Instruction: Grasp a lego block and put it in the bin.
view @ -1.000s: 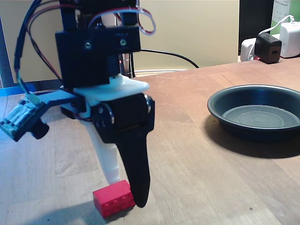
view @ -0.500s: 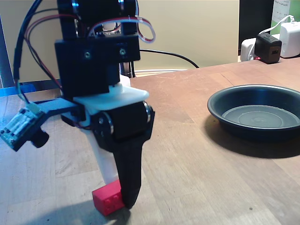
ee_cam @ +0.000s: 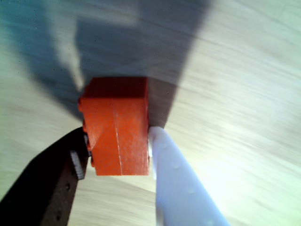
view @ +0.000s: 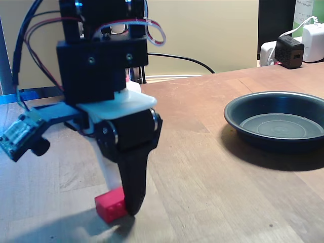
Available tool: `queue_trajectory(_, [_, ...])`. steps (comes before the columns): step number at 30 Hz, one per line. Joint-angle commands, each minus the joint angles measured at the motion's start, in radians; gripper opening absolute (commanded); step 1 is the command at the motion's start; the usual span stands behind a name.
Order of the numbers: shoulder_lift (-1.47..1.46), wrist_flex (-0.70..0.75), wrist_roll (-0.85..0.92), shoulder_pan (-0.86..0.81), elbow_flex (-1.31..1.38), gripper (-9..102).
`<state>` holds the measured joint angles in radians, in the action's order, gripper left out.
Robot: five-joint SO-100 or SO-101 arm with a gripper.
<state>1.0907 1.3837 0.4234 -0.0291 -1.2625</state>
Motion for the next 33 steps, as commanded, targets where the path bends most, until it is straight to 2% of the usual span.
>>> queue_trajectory(1, [0.124,0.04,-0.017,0.008,-0.04,0])
queue_trajectory(10, [0.399,0.038,-0.192,0.163,-0.264,0])
queue_trajectory(17, [0.554,0.04,-0.506,0.35,-0.403,0])
queue_trajectory(26, [0.584,0.04,-0.888,0.584,-0.451,0])
queue_trajectory(33, [0.578,0.04,-1.005,0.676,-0.453,0])
